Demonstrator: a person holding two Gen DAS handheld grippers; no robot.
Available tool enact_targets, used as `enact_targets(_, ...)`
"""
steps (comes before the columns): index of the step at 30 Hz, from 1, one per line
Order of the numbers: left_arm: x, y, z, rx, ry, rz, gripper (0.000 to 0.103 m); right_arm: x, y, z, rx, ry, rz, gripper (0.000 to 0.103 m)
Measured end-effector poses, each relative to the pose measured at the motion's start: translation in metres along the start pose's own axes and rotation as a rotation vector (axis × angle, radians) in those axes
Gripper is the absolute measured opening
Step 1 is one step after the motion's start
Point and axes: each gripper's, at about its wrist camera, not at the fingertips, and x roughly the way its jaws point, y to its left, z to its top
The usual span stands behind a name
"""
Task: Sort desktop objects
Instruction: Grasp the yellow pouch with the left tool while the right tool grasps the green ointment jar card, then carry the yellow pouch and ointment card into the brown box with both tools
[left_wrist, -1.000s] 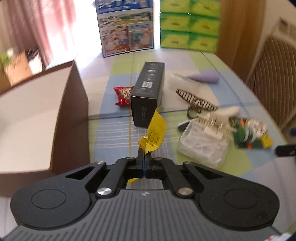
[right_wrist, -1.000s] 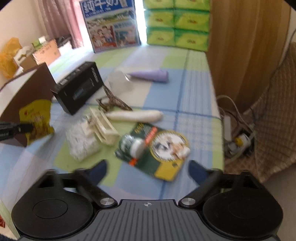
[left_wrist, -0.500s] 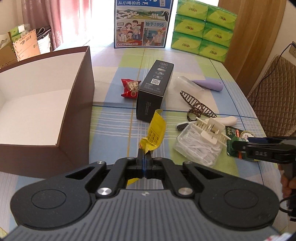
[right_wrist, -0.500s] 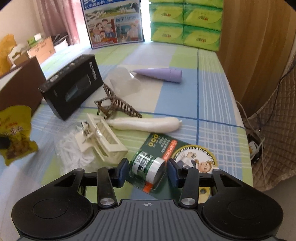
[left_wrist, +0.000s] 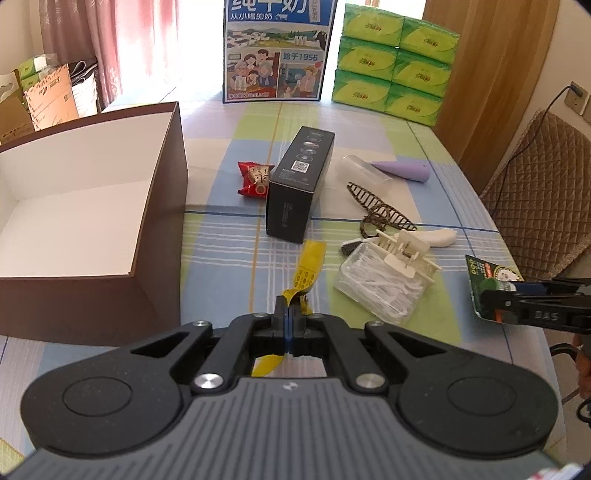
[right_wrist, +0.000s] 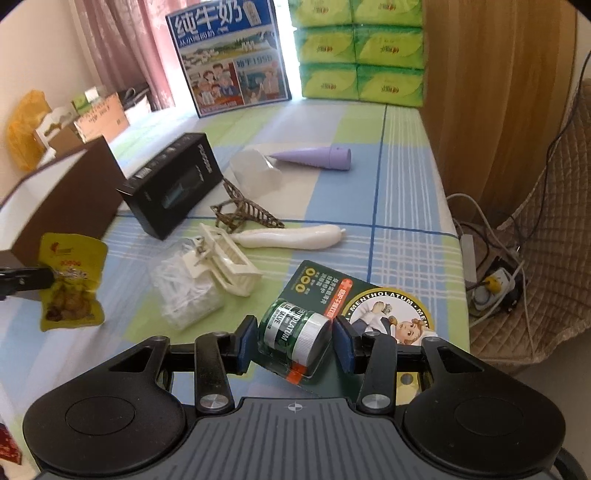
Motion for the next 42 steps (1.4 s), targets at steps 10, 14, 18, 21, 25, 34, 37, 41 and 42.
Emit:
enact_targets(10,0.013,0.001,-0.011,0.048,0.057,-0.078,0.009,-0.007,0.015,-0.012,0.054,0.008,0.006,0.042)
enact_targets(14,0.041,-0.002,-0.017,0.083,0.096,-0.088,0.015,-0.014,0.011,-0.016,0.078,0.006,-0.028,0.042)
enact_targets(18,0.059,-0.007,-0.017,0.121,0.107,-0.096,0.015,-0.018,0.003,-0.021,0.105,0.014,-0.057,0.042)
enact_targets(21,0.066,-0.013,-0.010,0.137,0.090,-0.098,0.016,-0.019,-0.001,-0.024,0.122,0.023,-0.068,0.042)
enact_targets(25,0.073,-0.028,-0.006,0.215,0.072,-0.078,0.028,-0.020,-0.004,-0.026,0.131,0.031,-0.064,0.042)
enact_targets(34,0.103,-0.065,-0.023,0.500,-0.008,0.126,0.022,-0.016,-0.007,-0.025,0.129,0.036,-0.055,0.042)
enact_targets(37,0.107,-0.064,-0.023,0.494,-0.031,0.155,0.017,-0.017,-0.009,-0.026,0.134,0.035,-0.056,0.042)
enact_targets(41,0.095,-0.053,-0.019,0.446,-0.047,0.141,0.014,-0.017,-0.010,-0.025,0.131,0.034,-0.052,0.042)
enact_targets(42,0.090,-0.049,-0.017,0.426,-0.049,0.132,0.013,-0.017,-0.009,-0.025,0.125,0.033,-0.050,0.042)
